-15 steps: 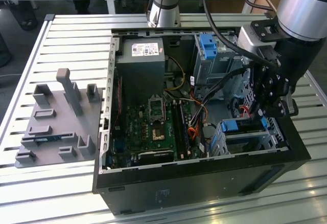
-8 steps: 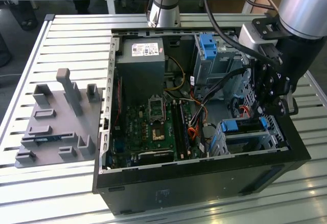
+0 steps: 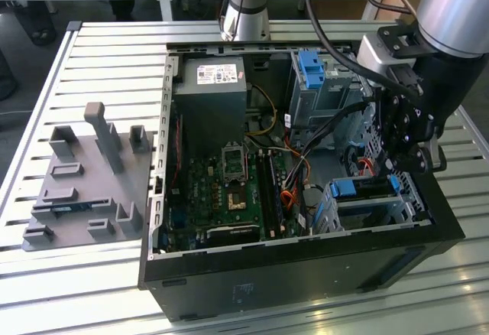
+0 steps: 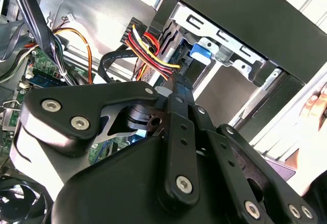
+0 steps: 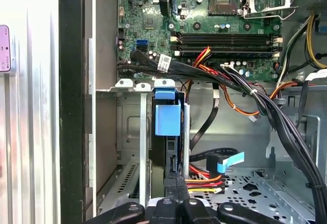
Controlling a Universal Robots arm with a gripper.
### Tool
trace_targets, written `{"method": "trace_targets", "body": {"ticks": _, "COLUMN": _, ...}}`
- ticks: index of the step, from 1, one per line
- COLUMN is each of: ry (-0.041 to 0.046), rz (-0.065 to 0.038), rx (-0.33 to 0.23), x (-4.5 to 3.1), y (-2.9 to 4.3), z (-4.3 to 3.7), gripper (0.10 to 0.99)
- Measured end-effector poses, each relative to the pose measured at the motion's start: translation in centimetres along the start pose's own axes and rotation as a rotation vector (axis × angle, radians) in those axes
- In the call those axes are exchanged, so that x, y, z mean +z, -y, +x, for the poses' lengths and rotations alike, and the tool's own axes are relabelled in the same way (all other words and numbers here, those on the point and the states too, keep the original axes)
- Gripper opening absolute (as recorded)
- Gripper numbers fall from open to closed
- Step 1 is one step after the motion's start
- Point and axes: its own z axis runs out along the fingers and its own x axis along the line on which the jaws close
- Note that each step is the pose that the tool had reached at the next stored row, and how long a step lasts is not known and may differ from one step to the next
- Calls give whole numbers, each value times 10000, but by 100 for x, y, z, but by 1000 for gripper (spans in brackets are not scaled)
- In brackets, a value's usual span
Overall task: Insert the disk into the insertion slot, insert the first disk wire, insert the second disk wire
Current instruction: 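Insert the second disk wire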
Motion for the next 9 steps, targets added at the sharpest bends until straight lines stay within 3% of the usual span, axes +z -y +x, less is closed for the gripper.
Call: {"method": "trace_targets", "body": {"ticks": 9, "ry": 0, "rz": -11, "rx": -1, "x": -73, "y": 4, "z": 2, "gripper": 106}}
